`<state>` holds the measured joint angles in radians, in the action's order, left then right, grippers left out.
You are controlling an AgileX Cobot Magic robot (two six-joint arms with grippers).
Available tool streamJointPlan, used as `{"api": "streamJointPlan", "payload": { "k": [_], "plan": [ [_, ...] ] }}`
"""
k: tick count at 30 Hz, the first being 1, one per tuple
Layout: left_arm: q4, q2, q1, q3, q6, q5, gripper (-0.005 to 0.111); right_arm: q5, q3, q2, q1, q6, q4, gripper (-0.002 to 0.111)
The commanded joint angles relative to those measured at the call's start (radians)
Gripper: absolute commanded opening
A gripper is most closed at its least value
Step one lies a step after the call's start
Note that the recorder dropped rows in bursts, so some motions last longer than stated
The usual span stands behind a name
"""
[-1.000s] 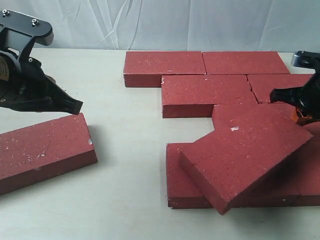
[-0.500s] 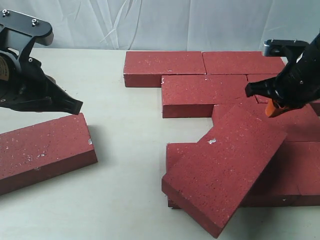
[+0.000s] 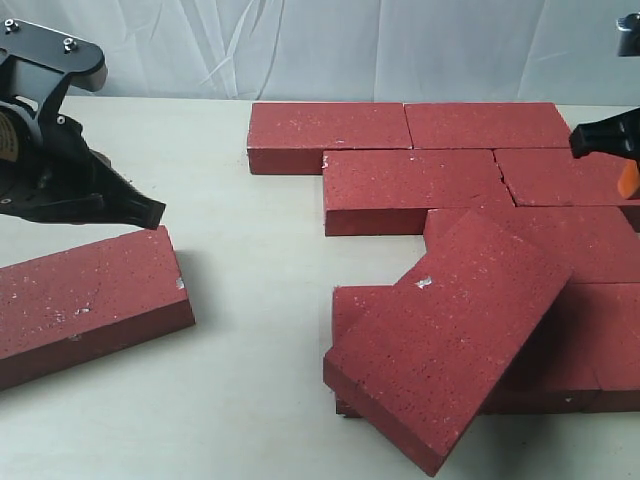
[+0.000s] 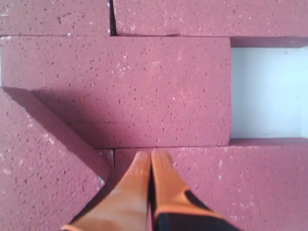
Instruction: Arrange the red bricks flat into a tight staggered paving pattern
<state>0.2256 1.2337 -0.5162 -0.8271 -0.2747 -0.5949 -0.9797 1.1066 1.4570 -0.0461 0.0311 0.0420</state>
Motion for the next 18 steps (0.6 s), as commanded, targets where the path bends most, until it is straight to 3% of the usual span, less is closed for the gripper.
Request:
{"api": "streamJointPlan", "payload": {
  "k": [1,18],
  "plan": [
    [-0.001,-0.007,-0.005,0.005,-0.007,0.004,0.000,-0.080,-0.015,-0.042,0.006,0.004,0.007,-0.001],
    [-0.007,-0.007,-0.005,0.005,-0.007,0.011,0.000,-0.145,-0.219,-0.105,0.003,0.004,-0.009,-0.001]
  ]
}}
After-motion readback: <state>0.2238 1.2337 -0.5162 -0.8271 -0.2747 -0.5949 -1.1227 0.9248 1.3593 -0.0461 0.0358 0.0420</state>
